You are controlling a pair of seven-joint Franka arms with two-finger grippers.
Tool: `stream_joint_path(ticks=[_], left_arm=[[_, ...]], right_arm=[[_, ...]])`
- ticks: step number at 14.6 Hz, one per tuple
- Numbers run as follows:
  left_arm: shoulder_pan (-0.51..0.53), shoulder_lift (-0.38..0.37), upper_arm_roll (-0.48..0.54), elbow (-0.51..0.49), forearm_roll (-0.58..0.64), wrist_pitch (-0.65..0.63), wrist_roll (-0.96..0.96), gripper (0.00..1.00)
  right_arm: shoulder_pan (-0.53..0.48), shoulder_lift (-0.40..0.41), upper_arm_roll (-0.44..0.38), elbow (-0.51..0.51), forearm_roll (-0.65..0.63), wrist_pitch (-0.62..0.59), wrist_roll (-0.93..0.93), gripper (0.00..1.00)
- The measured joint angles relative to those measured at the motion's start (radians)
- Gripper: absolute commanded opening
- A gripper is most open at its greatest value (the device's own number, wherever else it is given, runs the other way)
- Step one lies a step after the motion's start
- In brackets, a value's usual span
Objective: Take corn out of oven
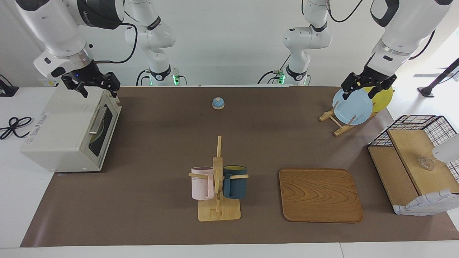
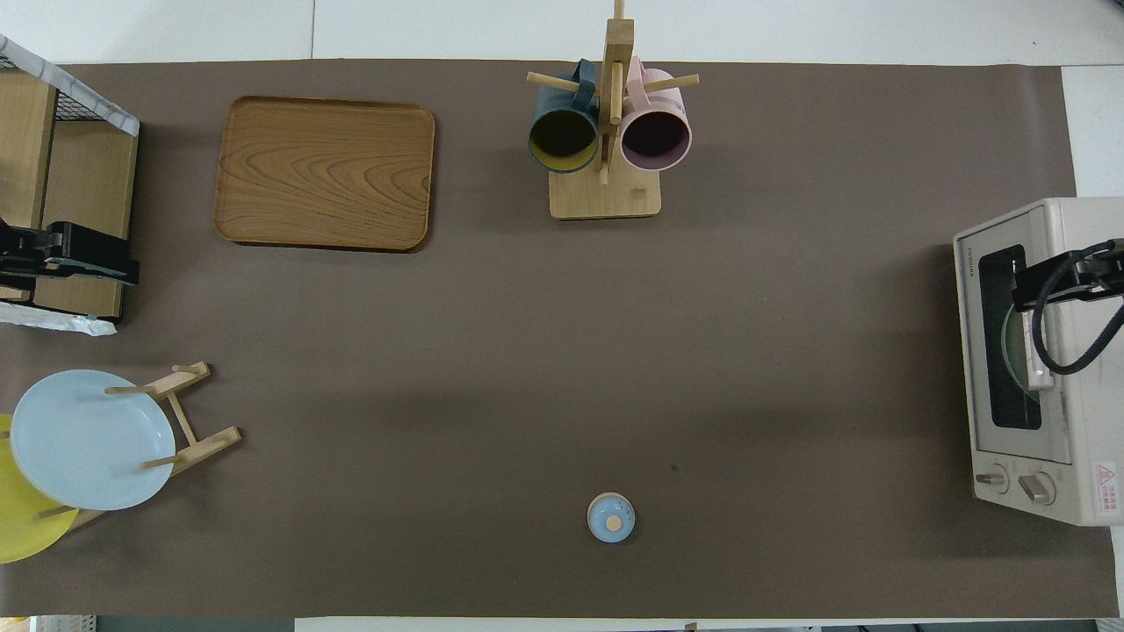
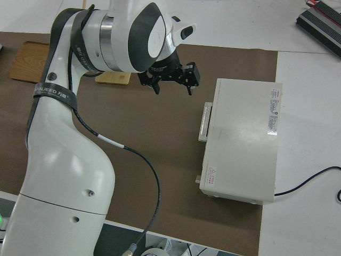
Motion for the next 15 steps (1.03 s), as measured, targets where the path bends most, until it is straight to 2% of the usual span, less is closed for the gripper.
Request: stream_joint_path(ticks=[4,5,6,7,10,15], left_arm=[[0.0,0.0,0.0,0.0,0.0,0.0,0.0,1.0],[0.0,0.0,0.0,0.0,0.0,0.0,0.0,1.0],[0.0,0.0,0.0,0.0,0.0,0.0,0.0,1.0],[0.0,0.0,0.0,0.0,0.0,0.0,0.0,1.0],[0.0,0.0,0.0,0.0,0.0,0.0,0.0,1.0],[0.0,0.0,0.0,0.0,0.0,0.0,0.0,1.0]], right_arm=[[0.001,0.0,0.0,0.001,0.0,0.0,0.0,1.0],[0.001,0.0,0.0,0.001,0.0,0.0,0.0,0.88],[0.001,0.0,0.0,0.001,0.0,0.0,-0.003,0.13],[0.002,0.0,0.0,0.0,0.001,0.002,-0.012,0.0],[0.009,-0.008,0.006,-0.036,0.02,0.033,0.001,0.0],[0.004,-0.068,0.006,-0.254,0.026,0.266,0.124,0.0]])
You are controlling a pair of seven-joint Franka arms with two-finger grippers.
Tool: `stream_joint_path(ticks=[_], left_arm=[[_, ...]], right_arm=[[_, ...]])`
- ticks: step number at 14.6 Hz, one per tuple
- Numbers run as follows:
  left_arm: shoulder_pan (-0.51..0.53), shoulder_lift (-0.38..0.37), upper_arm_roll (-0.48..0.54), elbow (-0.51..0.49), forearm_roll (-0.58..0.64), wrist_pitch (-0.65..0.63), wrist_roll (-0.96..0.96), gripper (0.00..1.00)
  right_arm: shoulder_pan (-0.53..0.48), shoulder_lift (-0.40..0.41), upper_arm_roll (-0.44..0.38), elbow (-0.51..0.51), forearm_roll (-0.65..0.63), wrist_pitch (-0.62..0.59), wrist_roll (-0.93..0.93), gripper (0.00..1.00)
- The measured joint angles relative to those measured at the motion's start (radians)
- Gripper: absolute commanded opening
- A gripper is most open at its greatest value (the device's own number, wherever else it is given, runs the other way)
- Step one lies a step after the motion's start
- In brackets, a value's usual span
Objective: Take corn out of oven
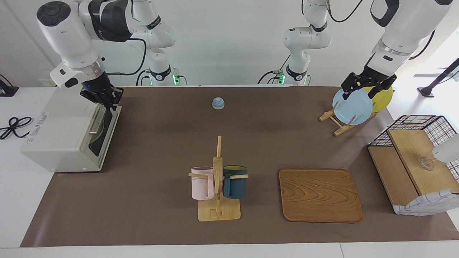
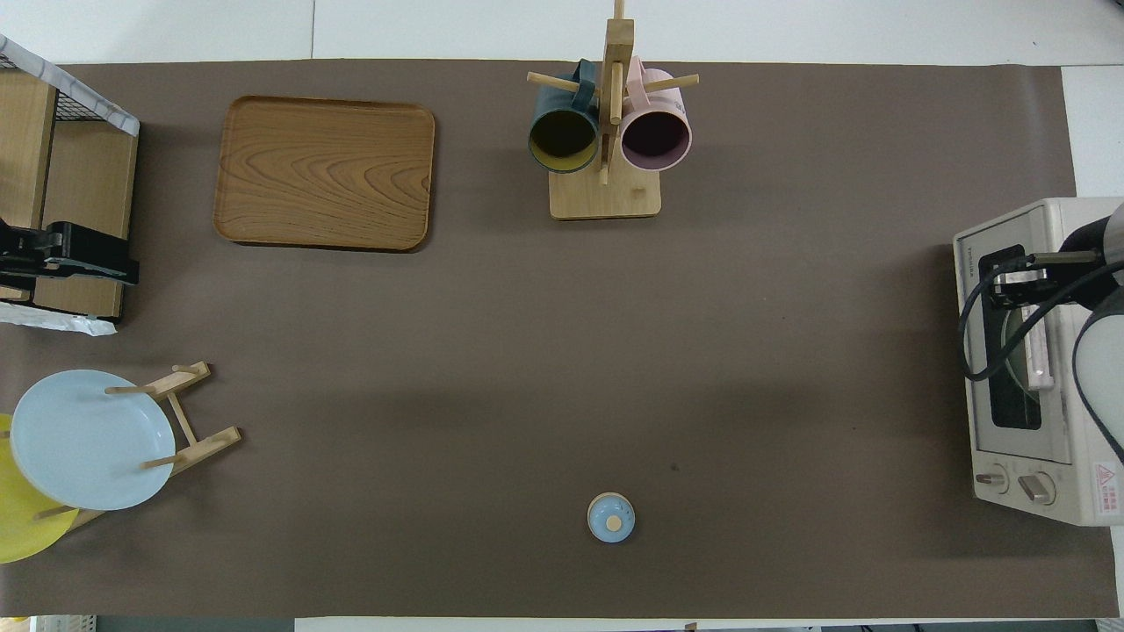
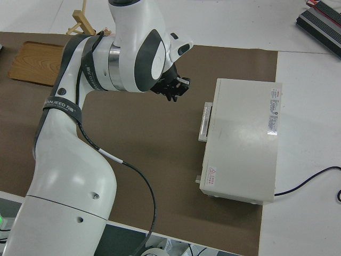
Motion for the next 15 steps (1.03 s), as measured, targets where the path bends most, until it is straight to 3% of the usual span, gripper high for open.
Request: stream_joint_path(ticks=[4,15], left_arm=[[0.0,0.0,0.0,0.0,0.0,0.0,0.0,1.0],[0.0,0.0,0.0,0.0,0.0,0.0,0.0,1.0]], right_arm=[[-0.06,-0.003,-0.005,-0.072,0.0,0.055,0.018,0.0],[-0.17,0.032,-0.008,-0.141,0.0,0.161,-0.043,0.0]])
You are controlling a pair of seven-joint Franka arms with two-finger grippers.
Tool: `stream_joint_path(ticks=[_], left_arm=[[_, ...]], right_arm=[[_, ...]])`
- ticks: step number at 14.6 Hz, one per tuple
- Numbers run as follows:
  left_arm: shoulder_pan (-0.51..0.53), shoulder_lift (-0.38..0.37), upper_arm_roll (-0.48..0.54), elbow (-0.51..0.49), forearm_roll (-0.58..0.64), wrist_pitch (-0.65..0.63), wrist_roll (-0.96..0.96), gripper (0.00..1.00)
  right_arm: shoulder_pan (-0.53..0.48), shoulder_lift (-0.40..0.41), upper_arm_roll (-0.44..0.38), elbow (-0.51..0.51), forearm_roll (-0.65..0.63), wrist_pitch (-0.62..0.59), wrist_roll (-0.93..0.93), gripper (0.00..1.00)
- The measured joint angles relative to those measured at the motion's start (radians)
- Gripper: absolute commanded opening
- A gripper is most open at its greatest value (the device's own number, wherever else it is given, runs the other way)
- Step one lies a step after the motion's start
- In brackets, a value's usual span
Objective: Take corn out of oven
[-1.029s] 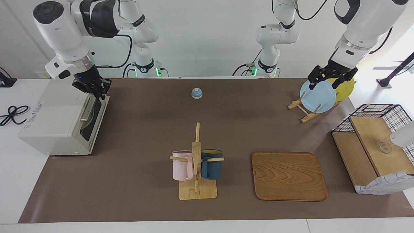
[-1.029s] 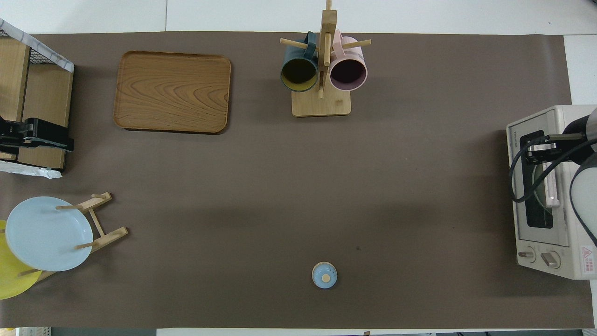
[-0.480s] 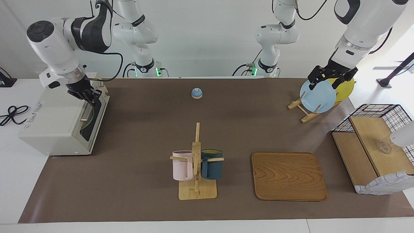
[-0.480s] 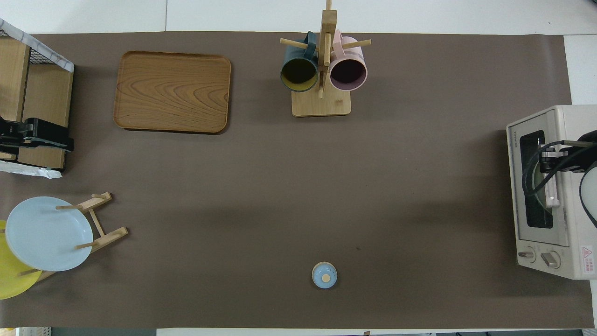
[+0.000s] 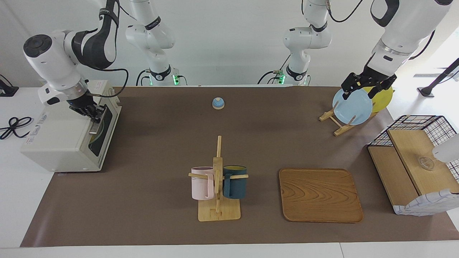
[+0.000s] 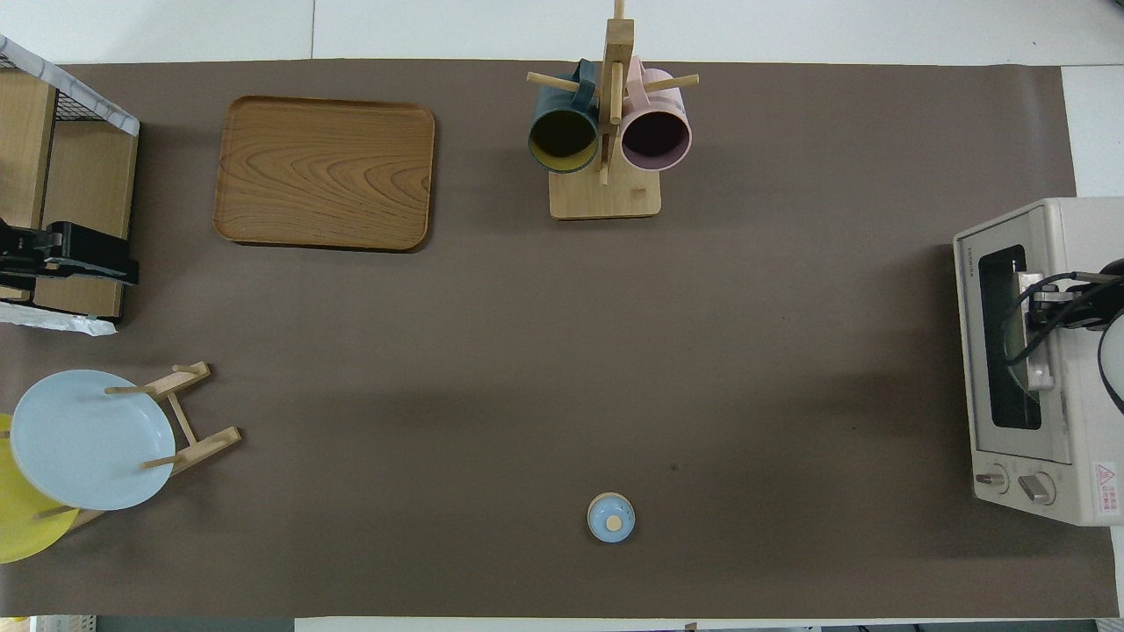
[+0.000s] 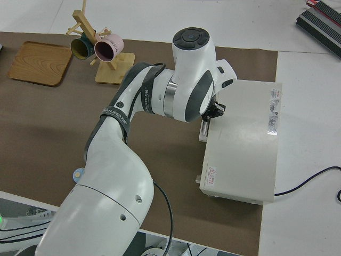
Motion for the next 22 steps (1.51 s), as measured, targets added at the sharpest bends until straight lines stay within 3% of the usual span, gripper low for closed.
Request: stream_joint_path(ticks=[8,15,22], left_arm=[[0.0,0.0,0.0,0.0,0.0,0.0,0.0,1.0],[0.0,0.0,0.0,0.0,0.0,0.0,0.0,1.0],[0.0,0.0,0.0,0.0,0.0,0.0,0.0,1.0]], right_arm=[[0.043,0.001,0.007,-0.018,0.034,0.005,0.011,0.0],[0.153,0.068,0.027,-0.13,0.08,0.22,0.058,0.0],[0.195,0.133,0.028,-0.206,0.086,0.395,0.084,0.0]])
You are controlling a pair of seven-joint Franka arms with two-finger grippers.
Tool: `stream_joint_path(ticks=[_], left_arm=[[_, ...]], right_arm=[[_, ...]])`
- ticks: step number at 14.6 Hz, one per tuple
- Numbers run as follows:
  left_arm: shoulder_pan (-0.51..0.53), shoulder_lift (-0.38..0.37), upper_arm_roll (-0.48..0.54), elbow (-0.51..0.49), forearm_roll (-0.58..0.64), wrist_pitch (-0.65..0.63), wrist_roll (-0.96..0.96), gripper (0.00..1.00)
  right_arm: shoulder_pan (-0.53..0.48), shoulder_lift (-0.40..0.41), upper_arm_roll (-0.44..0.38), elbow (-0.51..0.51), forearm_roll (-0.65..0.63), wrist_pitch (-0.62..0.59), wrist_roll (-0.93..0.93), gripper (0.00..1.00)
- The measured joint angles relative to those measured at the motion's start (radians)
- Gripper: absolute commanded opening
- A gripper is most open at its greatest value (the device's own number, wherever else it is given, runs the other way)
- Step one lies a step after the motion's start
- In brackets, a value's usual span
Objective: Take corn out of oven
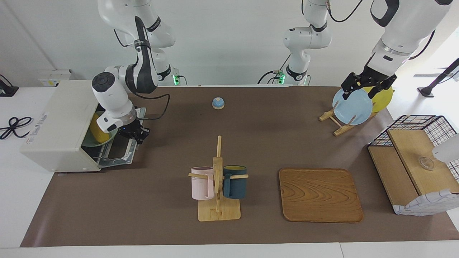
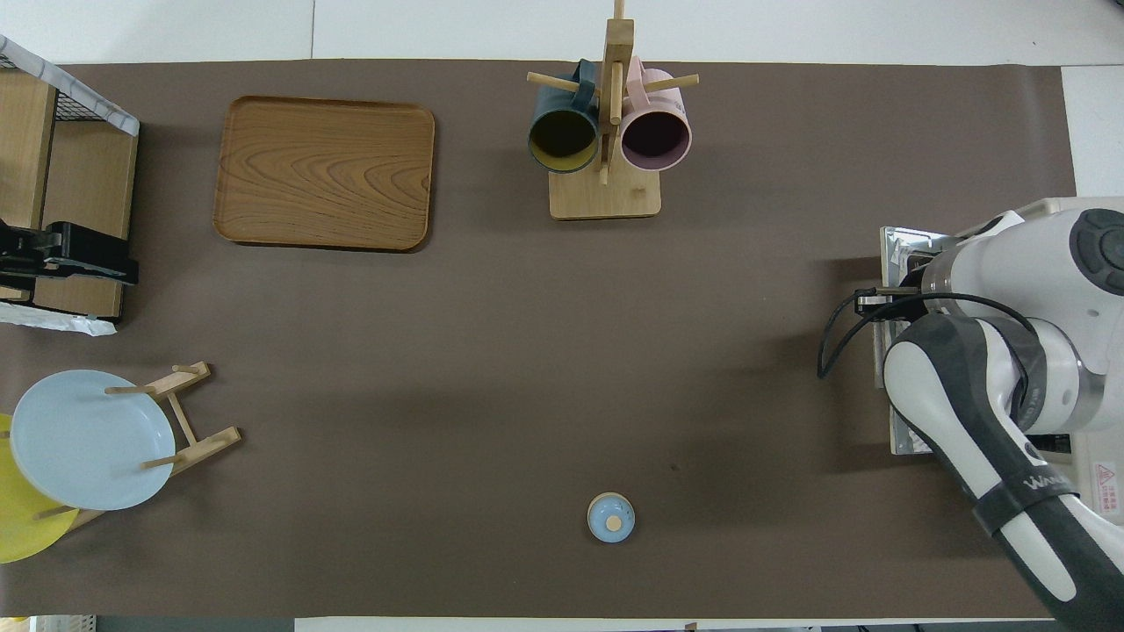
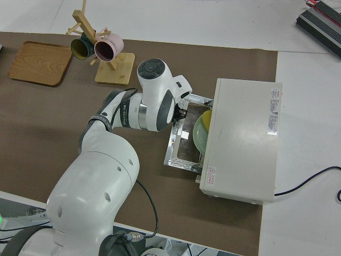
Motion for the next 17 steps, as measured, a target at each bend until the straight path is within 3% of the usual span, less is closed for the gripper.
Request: stream_joint_path(ticks=[5,8,10,12,13,14,16,17], left_arm=[[0.0,0.0,0.0,0.0,0.0,0.0,0.0,1.0],[0.0,0.0,0.0,0.0,0.0,0.0,0.0,1.0],[0.0,0.0,0.0,0.0,0.0,0.0,0.0,1.0],[0.0,0.0,0.0,0.0,0.0,0.0,0.0,1.0],[0.0,0.0,0.0,0.0,0.0,0.0,0.0,1.0],[0.0,0.0,0.0,0.0,0.0,0.0,0.0,1.0],[0.0,0.0,0.0,0.0,0.0,0.0,0.0,1.0],[0.0,0.0,0.0,0.0,0.0,0.0,0.0,1.0]], right_arm=[[0.014,0.068,-0.005,-0.003,0.056,0.099,0.007,0.0],[0.035,0.087,-0.006,0.012,0.057,0.096,0.015,0.0],[0.059,0.084,-0.006,0.068,0.057,0.002,0.028,0.0],[0.068,0.073,-0.008,0.171,0.036,-0.17,0.03,0.0],[0.068,0.063,-0.01,0.218,0.005,-0.243,0.03,0.05],[0.067,0.048,-0.015,0.249,-0.033,-0.295,0.03,0.2],[0.053,0.018,-0.028,0.264,-0.071,-0.354,0.031,0.32],[0.031,0.012,-0.03,0.261,-0.079,-0.364,0.031,0.34]])
